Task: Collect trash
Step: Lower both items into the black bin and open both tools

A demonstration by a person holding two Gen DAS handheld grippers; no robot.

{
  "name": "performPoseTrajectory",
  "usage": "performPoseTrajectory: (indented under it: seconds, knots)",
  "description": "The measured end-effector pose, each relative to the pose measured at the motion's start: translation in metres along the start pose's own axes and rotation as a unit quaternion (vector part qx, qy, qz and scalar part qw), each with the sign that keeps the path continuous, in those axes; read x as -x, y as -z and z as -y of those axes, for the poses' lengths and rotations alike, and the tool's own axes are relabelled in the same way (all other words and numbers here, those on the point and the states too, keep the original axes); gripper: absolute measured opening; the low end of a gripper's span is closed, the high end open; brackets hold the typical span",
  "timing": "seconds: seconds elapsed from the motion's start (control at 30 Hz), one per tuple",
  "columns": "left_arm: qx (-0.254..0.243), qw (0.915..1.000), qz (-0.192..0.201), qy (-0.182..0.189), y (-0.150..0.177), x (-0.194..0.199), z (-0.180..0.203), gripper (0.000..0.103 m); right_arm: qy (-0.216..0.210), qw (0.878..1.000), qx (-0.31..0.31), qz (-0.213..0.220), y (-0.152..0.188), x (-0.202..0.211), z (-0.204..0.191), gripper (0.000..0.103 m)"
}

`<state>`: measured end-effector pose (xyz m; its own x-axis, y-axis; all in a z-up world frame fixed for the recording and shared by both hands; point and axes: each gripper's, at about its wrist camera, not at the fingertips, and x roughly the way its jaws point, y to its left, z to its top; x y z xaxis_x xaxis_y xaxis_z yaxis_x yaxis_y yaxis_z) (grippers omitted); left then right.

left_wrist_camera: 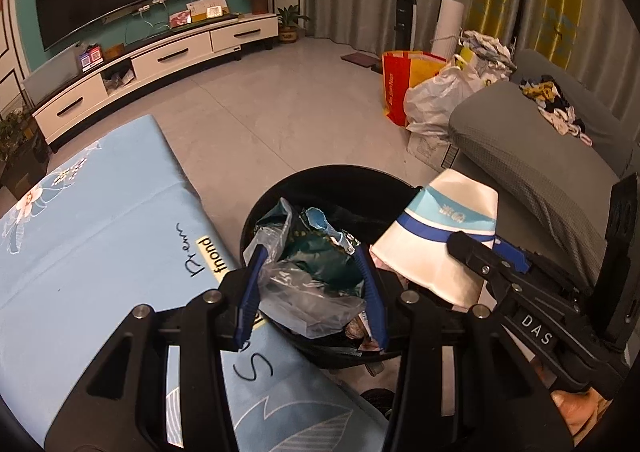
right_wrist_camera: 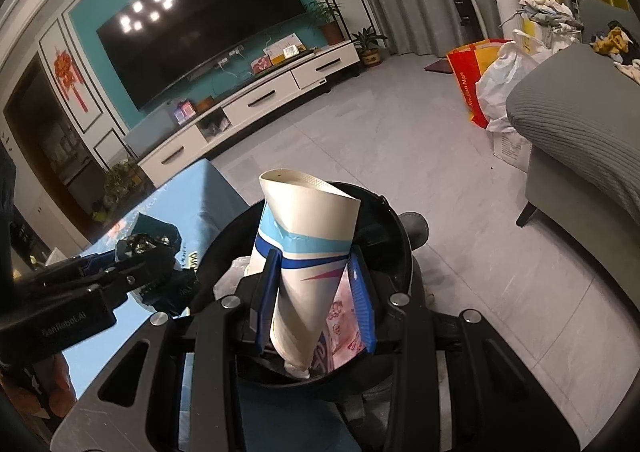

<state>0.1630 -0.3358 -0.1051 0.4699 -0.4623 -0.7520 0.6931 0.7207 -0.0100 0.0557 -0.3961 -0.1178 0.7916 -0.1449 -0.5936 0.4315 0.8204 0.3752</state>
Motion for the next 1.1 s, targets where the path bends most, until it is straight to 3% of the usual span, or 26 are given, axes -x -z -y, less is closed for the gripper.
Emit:
performPoseTrajectory:
  seconds: [0.6,1.1]
  knots:
    - [-0.021,0.9991,-0.036,-0.001,-0.005,-0.055,0.014,0.046,0.007,0.999,0.025,-0.023,-0.01,-0.042,0.003,0.036]
    - [-0.022,0.9983,-0.053,-0.003,-0.004,-0.075,0.012,0.046,0.009,0.998,0.033,-0.045,-0.011,-0.062,-0.002,0.037]
